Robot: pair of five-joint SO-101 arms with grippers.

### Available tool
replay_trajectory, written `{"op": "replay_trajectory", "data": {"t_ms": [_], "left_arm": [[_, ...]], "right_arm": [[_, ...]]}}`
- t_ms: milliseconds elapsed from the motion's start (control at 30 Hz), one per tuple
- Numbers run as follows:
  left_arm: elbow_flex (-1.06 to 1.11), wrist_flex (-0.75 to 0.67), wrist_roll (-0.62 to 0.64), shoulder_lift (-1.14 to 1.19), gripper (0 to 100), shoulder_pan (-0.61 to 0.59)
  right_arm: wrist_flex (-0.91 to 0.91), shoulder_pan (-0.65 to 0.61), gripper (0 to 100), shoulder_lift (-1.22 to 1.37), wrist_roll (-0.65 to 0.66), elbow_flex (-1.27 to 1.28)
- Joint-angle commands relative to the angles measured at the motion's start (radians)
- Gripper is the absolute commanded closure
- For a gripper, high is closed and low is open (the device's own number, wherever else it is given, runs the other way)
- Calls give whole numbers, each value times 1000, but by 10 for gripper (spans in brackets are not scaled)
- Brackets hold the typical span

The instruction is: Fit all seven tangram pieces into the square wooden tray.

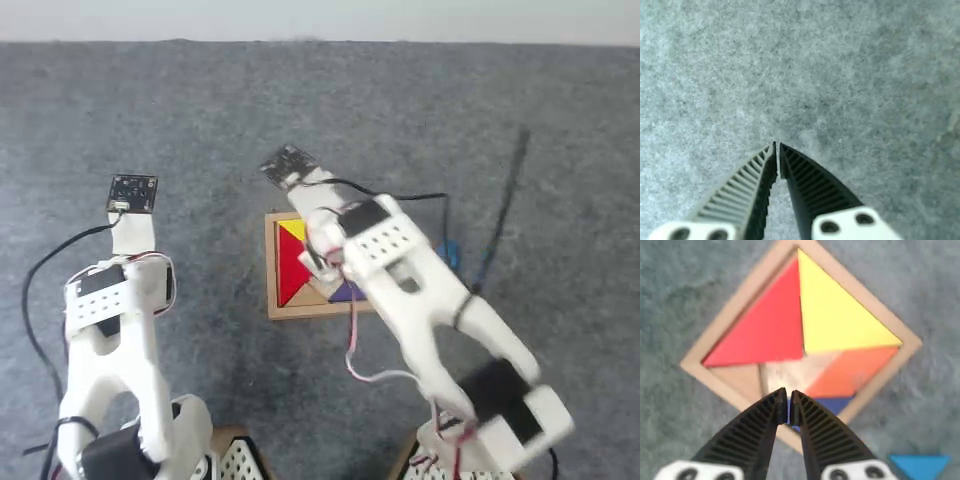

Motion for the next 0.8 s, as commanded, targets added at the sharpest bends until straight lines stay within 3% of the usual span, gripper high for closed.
{"op": "replay_trajectory", "data": {"t_ms": [0,167,400,500,633,767], "left_arm": [[-4,-14,-11,2,988,0],[-4,-14,-12,2,988,0],[-4,-14,-12,2,988,0],[-4,-14,-12,2,988,0],[-4,-14,-12,2,988,0],[-4,-14,-12,2,988,0]], "right_arm": [[-10,74,976,-196,18,94],[-5,262,976,-334,104,206],[10,535,972,-404,100,316],[10,644,971,-404,23,321],[19,668,944,-404,-15,324],[-24,665,810,-403,-21,351]]}}
